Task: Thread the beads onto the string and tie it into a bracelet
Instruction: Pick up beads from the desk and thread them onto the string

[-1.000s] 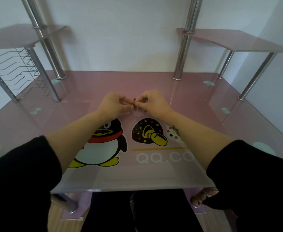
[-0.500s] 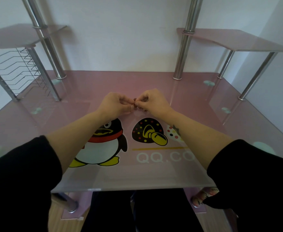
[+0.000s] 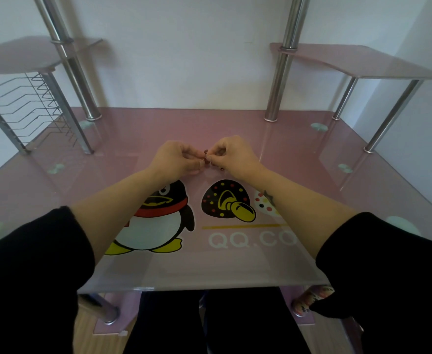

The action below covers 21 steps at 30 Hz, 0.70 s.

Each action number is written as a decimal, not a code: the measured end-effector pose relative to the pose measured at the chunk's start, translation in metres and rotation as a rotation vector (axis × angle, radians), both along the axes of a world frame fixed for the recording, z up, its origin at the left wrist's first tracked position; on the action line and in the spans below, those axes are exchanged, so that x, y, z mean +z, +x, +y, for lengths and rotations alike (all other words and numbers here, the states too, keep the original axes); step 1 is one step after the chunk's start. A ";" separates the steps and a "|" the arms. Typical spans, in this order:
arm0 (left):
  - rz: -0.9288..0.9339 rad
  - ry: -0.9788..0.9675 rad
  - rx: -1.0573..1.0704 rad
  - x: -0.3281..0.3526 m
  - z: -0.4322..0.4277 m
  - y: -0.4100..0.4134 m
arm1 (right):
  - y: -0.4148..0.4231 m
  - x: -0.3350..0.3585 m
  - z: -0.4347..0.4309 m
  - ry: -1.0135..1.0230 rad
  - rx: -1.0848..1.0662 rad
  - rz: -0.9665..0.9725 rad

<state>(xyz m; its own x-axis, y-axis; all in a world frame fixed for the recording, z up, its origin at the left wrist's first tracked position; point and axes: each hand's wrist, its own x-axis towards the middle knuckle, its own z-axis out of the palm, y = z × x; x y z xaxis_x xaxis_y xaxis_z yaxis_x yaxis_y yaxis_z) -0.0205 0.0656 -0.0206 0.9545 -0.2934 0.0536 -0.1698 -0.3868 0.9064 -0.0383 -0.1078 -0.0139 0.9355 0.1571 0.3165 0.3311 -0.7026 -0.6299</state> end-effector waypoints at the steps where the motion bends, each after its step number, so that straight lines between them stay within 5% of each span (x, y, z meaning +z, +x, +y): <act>1: 0.001 0.001 -0.002 0.000 0.000 0.001 | 0.000 0.000 0.000 -0.001 0.003 -0.001; 21: 0.017 -0.019 0.005 -0.001 0.001 0.000 | 0.000 -0.002 -0.001 0.122 0.029 0.074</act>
